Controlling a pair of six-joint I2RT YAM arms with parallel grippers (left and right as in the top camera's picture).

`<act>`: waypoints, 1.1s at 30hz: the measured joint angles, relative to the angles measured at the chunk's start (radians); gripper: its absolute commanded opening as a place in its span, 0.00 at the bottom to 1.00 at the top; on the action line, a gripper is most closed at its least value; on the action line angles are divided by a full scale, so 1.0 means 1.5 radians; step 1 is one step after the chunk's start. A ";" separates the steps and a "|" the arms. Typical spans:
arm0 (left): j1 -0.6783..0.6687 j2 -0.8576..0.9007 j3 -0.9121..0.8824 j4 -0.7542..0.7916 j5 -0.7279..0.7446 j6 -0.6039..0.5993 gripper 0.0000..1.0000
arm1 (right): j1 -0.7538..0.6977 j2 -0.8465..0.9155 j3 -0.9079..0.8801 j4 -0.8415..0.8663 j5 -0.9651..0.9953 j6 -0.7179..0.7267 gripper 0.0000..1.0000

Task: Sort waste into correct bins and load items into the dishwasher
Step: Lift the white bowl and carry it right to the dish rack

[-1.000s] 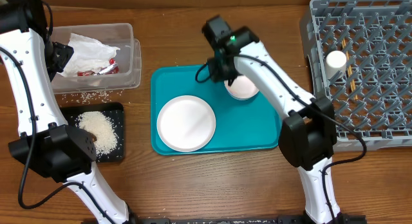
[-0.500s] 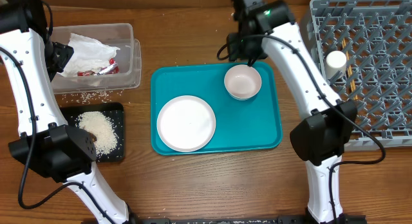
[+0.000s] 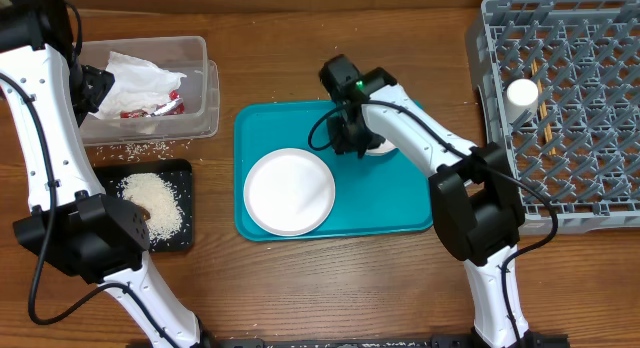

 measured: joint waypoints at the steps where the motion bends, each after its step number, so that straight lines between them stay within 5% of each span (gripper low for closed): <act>1: 0.000 0.000 0.000 0.000 0.000 0.000 1.00 | 0.000 0.000 0.000 0.001 0.003 0.003 0.29; 9: 0.000 0.000 0.000 0.000 0.000 0.000 1.00 | 0.000 0.000 0.004 -0.014 0.017 0.012 0.04; 21: 0.000 0.000 0.000 0.000 0.000 0.000 1.00 | -0.056 0.003 0.333 -0.250 0.026 0.001 0.04; 28: 0.000 0.000 0.000 0.000 0.000 0.000 1.00 | -0.301 0.002 0.565 -0.333 -0.026 -0.030 0.04; 33: 0.000 0.000 0.000 0.000 0.000 0.000 1.00 | -0.549 0.003 0.576 -0.361 -0.163 -0.053 0.04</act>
